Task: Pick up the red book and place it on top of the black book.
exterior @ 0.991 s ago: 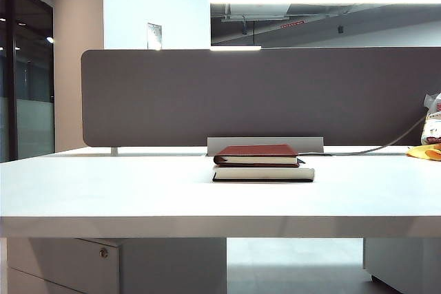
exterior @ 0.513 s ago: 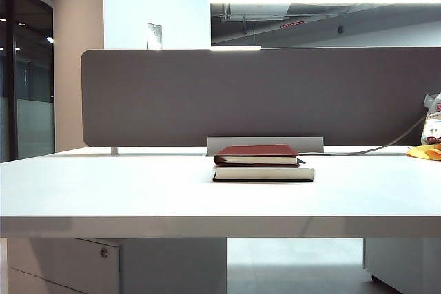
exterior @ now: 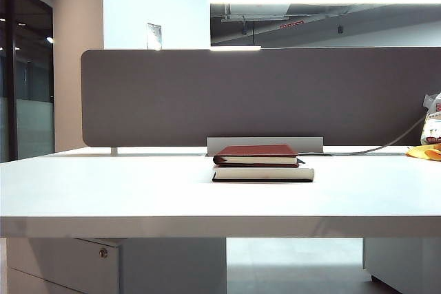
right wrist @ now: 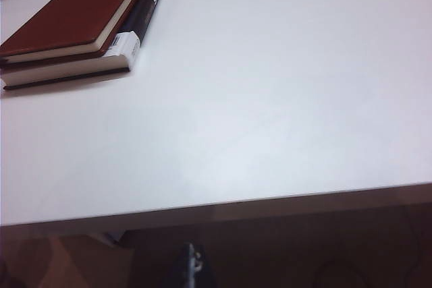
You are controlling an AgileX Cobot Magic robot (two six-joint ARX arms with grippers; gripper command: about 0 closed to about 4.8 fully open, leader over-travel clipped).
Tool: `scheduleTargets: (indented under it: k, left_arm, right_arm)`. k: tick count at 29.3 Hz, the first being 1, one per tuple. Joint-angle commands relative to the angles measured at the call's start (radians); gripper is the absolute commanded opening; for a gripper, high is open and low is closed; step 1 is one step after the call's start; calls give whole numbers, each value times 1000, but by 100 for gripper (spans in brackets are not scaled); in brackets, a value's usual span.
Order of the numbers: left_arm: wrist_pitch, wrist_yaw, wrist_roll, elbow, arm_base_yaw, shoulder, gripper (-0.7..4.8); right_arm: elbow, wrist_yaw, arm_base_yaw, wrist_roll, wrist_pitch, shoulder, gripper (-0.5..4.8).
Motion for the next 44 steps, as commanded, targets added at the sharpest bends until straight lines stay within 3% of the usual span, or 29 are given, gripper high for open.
scheduleTargets:
  k: [1,29,34,36,39,44]
  left_arm:
    - [17,-34,32,1,-1,0,-6]
    - [13,-52,47,2,-1,-5,-5]
    - [-13,-46,47,2,6,-136,-5]
    - [-13,-23,47,2,65,-214,-5]
    - [-12,-8,47,3,231,-329,-5]
    - [-13,-28,47,3,297,-406,-5]
  right_arm:
    - [1,3,1,-27,0,0,-6]
    - [1,3,0,-29,2,0,-6]
    - [1,2,-1,-29,2,0,-6]
    - [1,2,-15,-29,2,0,-6]
    - [1,3,-77,-29,2,0,-6]
    - [1,2,-126,-29,2,0,-6]
